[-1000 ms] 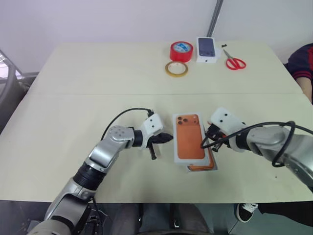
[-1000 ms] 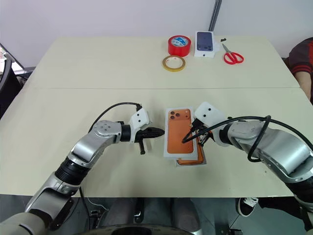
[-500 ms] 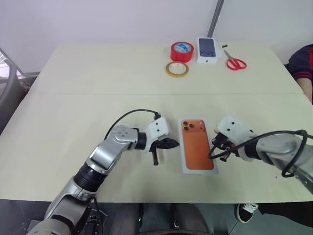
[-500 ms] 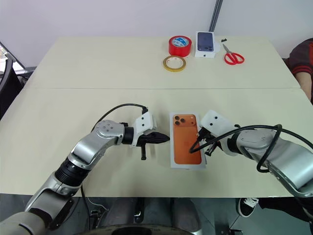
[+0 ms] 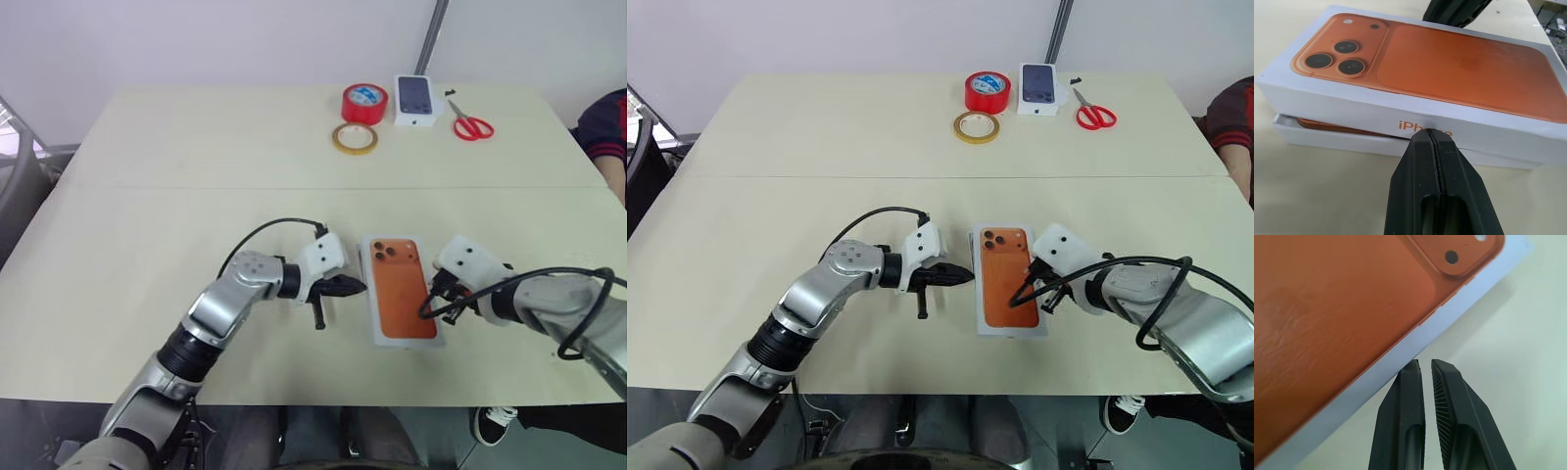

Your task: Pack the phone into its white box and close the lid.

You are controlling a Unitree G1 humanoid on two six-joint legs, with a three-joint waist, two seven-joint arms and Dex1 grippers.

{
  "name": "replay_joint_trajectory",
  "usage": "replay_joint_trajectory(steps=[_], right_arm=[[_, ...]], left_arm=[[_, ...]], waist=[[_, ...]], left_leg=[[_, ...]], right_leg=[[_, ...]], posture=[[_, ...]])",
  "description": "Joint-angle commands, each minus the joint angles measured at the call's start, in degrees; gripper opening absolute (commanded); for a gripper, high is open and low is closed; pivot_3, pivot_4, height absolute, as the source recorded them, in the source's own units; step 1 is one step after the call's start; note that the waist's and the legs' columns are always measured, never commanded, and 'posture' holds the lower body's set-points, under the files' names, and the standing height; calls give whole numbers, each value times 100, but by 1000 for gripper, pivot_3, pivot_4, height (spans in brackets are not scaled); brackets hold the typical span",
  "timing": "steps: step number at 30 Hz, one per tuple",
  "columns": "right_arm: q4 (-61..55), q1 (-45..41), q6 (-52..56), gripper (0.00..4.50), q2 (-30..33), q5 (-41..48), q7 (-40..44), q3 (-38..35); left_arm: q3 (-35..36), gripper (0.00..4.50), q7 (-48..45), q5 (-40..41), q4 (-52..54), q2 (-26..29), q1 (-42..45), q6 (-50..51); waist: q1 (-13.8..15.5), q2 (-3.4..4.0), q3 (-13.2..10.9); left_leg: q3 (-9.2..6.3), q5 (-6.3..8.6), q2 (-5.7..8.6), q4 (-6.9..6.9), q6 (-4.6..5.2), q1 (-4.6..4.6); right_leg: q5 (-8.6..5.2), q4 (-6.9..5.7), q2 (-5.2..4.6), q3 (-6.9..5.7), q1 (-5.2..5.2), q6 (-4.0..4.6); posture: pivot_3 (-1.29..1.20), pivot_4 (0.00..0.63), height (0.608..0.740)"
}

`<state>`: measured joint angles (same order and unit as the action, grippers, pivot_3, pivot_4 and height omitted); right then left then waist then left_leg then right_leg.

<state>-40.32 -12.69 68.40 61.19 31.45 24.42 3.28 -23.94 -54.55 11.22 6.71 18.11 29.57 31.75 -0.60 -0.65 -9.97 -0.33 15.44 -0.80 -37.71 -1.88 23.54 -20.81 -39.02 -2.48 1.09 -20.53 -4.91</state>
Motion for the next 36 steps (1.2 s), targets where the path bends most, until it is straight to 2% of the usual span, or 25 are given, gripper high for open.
replay_joint_trajectory(steps=[1, 27, 36], right_arm=[[-117, -191, -117, 454, -138, -71, 126, -6], [-100, -218, -119, 454, -428, -555, 450, 238], [-23, -132, -154, 454, -399, -713, 547, 168]], left_arm=[[-77, 0, -1, 49, 153, -139, 118, -113], [-11, 0, -96, 69, 198, 117, 40, -44], [-118, 0, 32, -32, 68, -30, 78, -96]], waist=[[0, 0, 0], [2, 1, 1], [4, 1, 1]], left_leg=[[0, 0, 0, 0, 0, 0], [-1, 0, 0, -4, 1, 0], [-1, 1, 0, -7, 1, 0]], right_leg=[[0, 0, 0, 0, 0, 0], [0, -3, 0, 0, 0, 0], [0, -3, 0, 0, 1, 0]], posture=[[0, 150, 740], [0, 150, 740], [0, 150, 740]])
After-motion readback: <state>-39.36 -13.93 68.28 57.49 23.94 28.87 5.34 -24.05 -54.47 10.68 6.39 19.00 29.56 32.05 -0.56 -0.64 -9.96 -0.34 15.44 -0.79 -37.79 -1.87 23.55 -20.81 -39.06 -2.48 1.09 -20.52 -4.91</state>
